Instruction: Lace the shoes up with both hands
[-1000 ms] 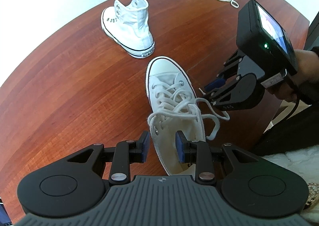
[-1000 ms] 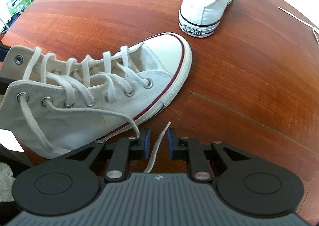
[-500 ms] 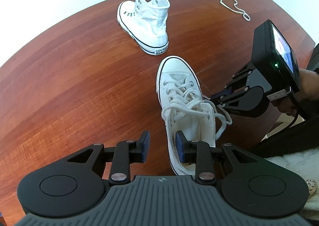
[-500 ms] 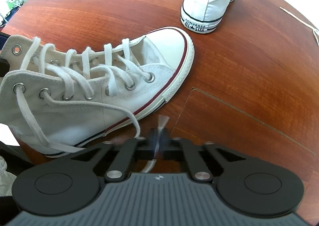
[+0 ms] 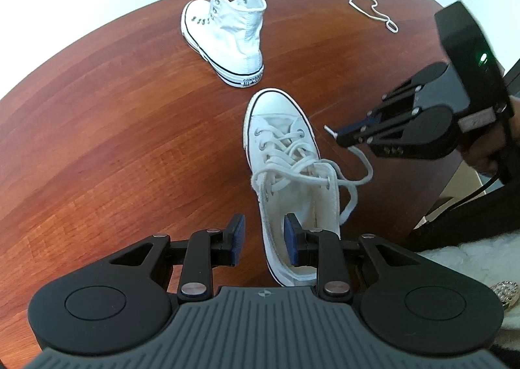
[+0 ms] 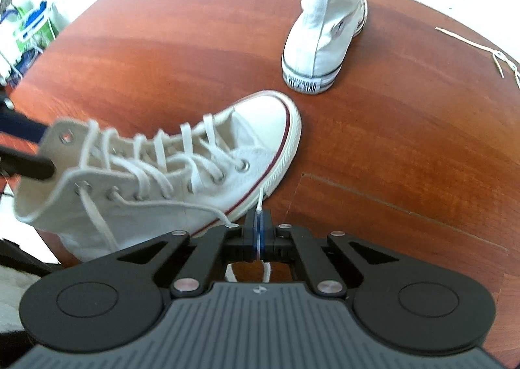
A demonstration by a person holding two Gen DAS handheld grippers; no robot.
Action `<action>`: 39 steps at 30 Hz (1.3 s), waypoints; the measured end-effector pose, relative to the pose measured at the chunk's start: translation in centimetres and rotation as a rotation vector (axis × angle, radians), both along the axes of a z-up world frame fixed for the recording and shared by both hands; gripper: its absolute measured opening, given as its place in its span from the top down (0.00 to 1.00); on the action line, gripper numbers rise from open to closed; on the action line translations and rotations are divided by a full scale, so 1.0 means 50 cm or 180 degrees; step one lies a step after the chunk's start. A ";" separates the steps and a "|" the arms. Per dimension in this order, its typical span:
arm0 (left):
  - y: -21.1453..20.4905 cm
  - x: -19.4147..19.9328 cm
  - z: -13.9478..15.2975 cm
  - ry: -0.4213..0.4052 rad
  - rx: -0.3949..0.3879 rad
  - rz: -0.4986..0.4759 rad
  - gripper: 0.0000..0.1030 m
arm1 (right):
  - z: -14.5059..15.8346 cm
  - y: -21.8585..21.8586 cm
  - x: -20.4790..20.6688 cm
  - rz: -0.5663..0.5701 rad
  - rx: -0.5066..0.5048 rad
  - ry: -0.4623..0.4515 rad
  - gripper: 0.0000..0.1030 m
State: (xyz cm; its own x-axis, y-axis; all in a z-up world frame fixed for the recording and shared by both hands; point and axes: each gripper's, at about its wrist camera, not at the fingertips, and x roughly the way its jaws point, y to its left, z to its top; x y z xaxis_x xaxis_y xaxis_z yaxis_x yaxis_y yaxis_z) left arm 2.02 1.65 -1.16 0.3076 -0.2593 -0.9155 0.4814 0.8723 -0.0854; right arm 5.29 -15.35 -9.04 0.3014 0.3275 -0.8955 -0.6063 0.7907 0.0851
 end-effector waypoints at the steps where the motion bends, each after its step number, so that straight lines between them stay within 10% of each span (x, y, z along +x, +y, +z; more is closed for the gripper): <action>1: -0.001 -0.001 -0.001 0.0006 -0.0006 -0.0005 0.78 | 0.007 0.000 0.000 -0.0009 0.0031 -0.0015 0.99; 8: -0.002 -0.007 -0.007 0.0011 -0.0049 -0.0013 0.91 | 0.071 -0.002 -0.007 -0.0031 0.0357 -0.0073 0.99; 39: 0.006 -0.027 -0.005 -0.0097 -0.0087 0.0224 0.92 | 0.129 0.140 -0.068 0.1182 0.0603 0.0110 0.99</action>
